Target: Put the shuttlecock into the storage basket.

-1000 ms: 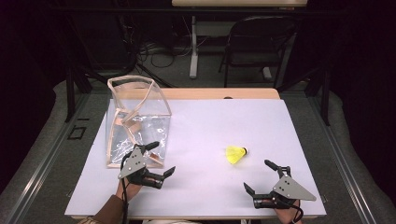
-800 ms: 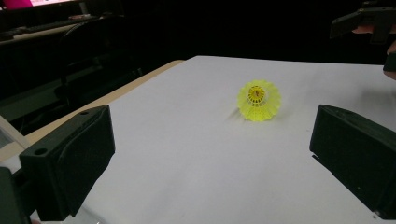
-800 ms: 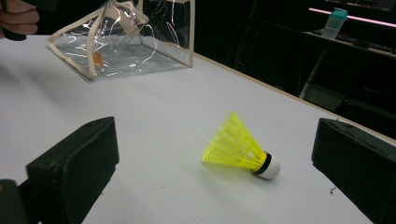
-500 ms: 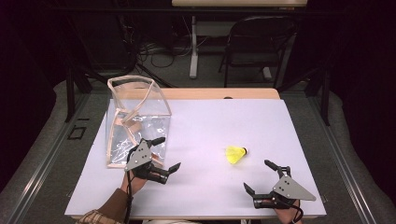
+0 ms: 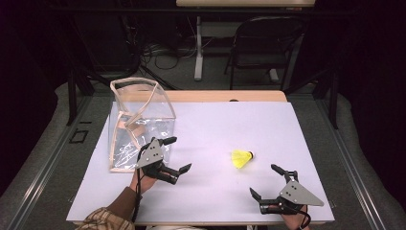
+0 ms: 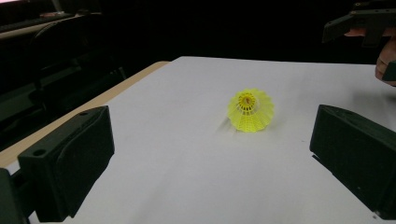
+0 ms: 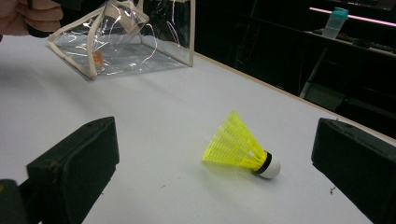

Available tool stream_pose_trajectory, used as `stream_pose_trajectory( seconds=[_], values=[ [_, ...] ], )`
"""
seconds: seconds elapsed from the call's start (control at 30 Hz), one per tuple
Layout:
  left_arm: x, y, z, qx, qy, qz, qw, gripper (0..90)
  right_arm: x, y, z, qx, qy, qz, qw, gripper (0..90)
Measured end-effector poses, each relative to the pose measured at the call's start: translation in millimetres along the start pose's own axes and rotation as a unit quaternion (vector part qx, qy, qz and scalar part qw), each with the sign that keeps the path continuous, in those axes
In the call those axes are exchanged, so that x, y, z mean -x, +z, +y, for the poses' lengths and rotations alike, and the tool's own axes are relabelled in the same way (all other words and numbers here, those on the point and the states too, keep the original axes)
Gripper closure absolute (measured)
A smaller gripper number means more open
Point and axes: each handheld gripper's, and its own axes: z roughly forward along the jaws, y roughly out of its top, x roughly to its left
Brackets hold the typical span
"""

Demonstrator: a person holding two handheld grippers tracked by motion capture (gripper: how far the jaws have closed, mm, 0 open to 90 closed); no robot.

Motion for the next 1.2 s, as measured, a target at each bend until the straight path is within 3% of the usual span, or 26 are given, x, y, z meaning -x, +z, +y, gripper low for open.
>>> stream_pose_trajectory(
  seconds=[0.77,1.2],
  values=[
    [-8.1,45.7,16.7,-0.027,0.016,-0.049,0.9983,0.0,-0.1,0.0,-0.1,-0.001,0.001,0.001,1.0,0.2],
    [-9.9,64.7,20.7,-0.04,0.018,-0.066,0.9969,0.0,-0.2,0.1,-0.3,-0.002,0.001,0.001,1.0,0.3]
  ],
)
